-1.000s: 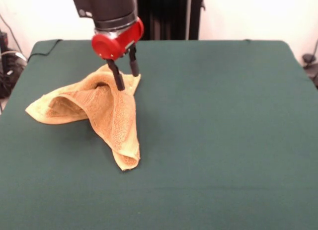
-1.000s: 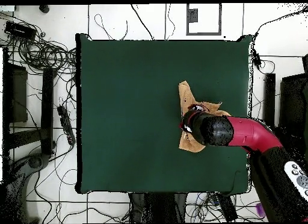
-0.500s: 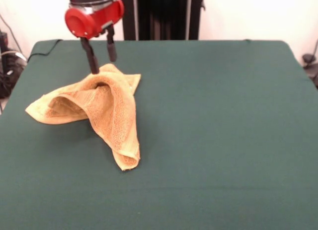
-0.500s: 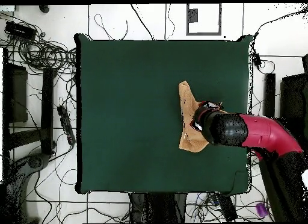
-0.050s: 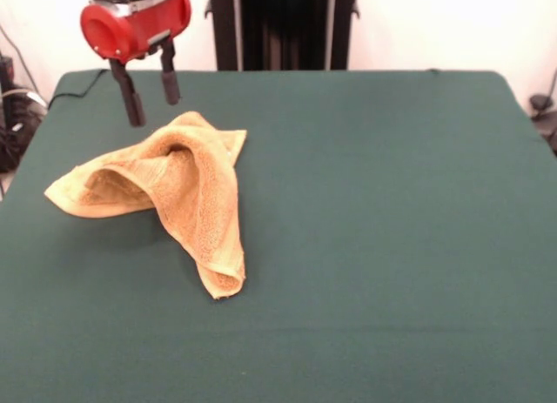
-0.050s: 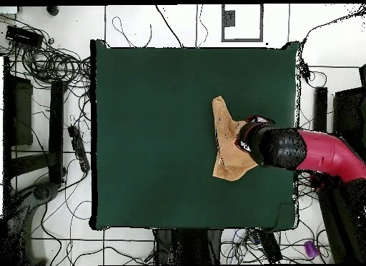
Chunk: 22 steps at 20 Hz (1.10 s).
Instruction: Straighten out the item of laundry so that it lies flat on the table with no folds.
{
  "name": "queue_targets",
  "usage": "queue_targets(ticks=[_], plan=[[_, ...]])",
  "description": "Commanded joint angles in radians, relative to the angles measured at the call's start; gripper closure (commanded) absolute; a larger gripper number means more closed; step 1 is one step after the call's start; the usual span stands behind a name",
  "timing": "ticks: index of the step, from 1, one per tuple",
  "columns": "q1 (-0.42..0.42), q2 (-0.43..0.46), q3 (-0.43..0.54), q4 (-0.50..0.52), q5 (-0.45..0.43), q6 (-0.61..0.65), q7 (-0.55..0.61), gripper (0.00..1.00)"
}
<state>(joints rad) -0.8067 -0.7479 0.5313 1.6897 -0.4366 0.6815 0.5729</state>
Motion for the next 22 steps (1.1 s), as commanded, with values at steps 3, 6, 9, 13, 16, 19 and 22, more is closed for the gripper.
queue_targets(ticks=[3, 6, 9, 13, 16, 19, 22], plan=[[0.001, 0.088, -0.002, 0.024, -0.043, 0.043, 0.030, 0.00], [-0.007, 0.096, -0.003, 0.044, -0.054, 0.032, 0.028, 0.00], [-0.018, 0.100, -0.009, 0.073, -0.068, 0.010, 0.035, 0.00], [-0.032, 0.089, -0.018, 0.107, -0.076, -0.009, 0.048, 0.00], [-0.044, 0.078, -0.024, 0.125, -0.081, -0.019, 0.059, 0.00], [-0.036, 0.073, -0.042, 0.123, -0.097, -0.004, 0.075, 0.00], [-0.020, 0.082, -0.059, 0.118, -0.108, 0.003, 0.093, 0.00]])
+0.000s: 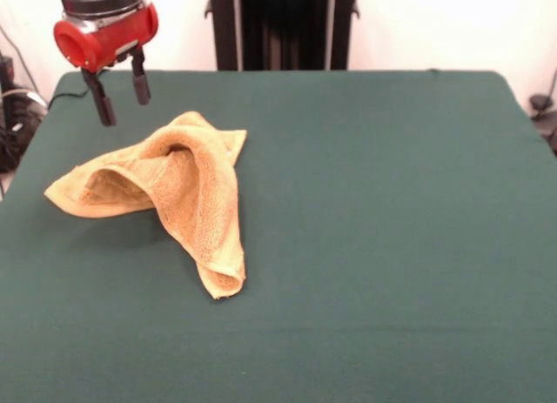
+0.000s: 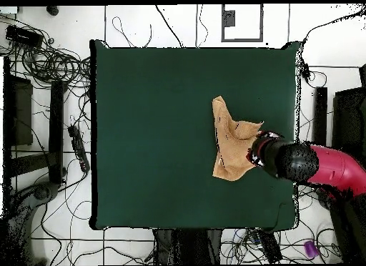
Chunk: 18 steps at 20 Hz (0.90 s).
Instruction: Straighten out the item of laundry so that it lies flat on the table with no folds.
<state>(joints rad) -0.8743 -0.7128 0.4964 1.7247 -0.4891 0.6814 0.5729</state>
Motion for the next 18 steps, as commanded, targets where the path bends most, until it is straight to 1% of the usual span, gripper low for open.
queue_targets(ticks=[1, 3, 7, 10, 14, 18], plan=[[0.047, 0.046, -0.026, 0.086, -0.054, -0.003, 0.100, 0.00], [0.047, 0.030, -0.026, 0.104, -0.045, -0.026, 0.129, 0.00], [0.062, -0.006, -0.047, 0.149, -0.029, -0.095, 0.224, 0.00], [0.088, -0.014, -0.080, 0.191, -0.015, -0.151, 0.297, 0.00], [0.119, -0.017, -0.123, 0.234, 0.005, -0.220, 0.355, 0.00], [0.146, -0.033, -0.168, 0.281, 0.028, -0.271, 0.384, 0.00]])
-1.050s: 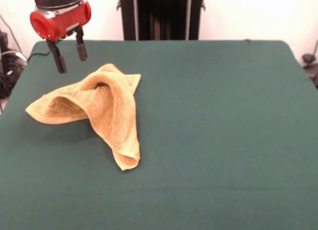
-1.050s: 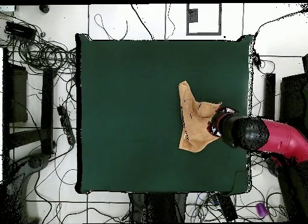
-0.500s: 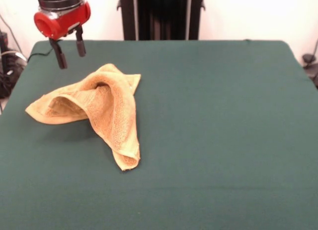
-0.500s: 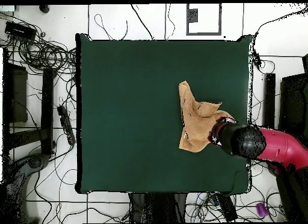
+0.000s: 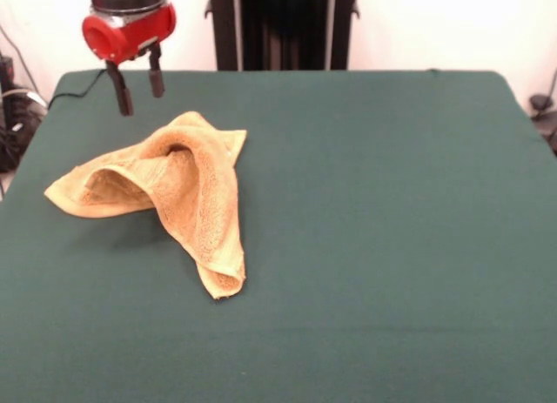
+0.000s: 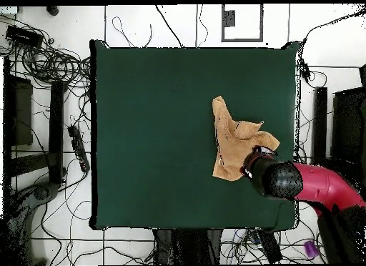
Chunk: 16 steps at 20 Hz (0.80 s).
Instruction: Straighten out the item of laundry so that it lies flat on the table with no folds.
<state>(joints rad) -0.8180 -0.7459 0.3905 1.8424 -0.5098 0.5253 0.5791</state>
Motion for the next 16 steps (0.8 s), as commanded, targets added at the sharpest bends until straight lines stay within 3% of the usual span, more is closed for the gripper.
queue_targets(ticks=[1, 7, 16], plan=[[0.097, -0.001, -0.074, 0.171, 0.057, -0.124, 0.376, 0.00], [0.127, 0.005, -0.133, 0.224, 0.093, -0.198, 0.383, 0.00], [0.130, 0.077, -0.164, 0.217, 0.114, -0.265, 0.353, 0.00]])
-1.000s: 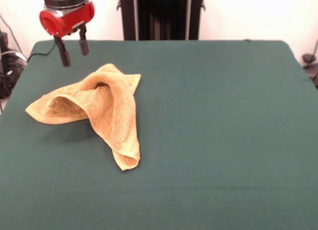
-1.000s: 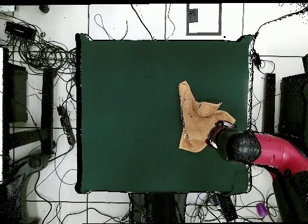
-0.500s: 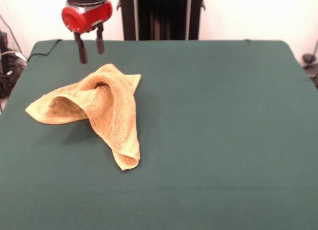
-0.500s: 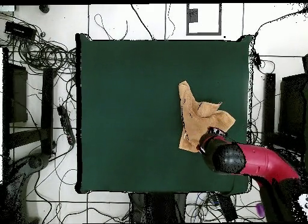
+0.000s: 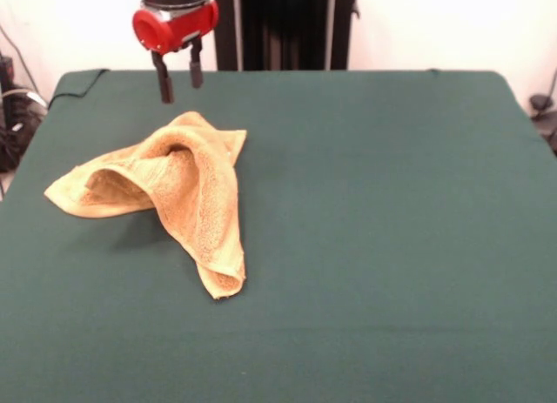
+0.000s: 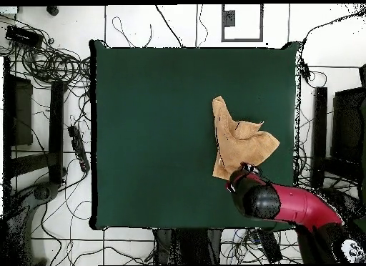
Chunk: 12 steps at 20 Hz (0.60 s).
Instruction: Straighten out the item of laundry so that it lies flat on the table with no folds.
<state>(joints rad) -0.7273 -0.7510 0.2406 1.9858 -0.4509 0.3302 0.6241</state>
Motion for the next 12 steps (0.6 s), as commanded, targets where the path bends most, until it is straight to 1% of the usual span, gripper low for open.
queue_targets(ticks=[1, 9, 12], plan=[[0.040, 0.088, -0.012, 0.070, 0.055, -0.072, 0.305, 0.00], [0.033, 0.152, 0.000, 0.048, 0.060, -0.109, 0.293, 0.00], [0.049, 0.155, -0.003, 0.057, 0.067, -0.126, 0.308, 0.00]])
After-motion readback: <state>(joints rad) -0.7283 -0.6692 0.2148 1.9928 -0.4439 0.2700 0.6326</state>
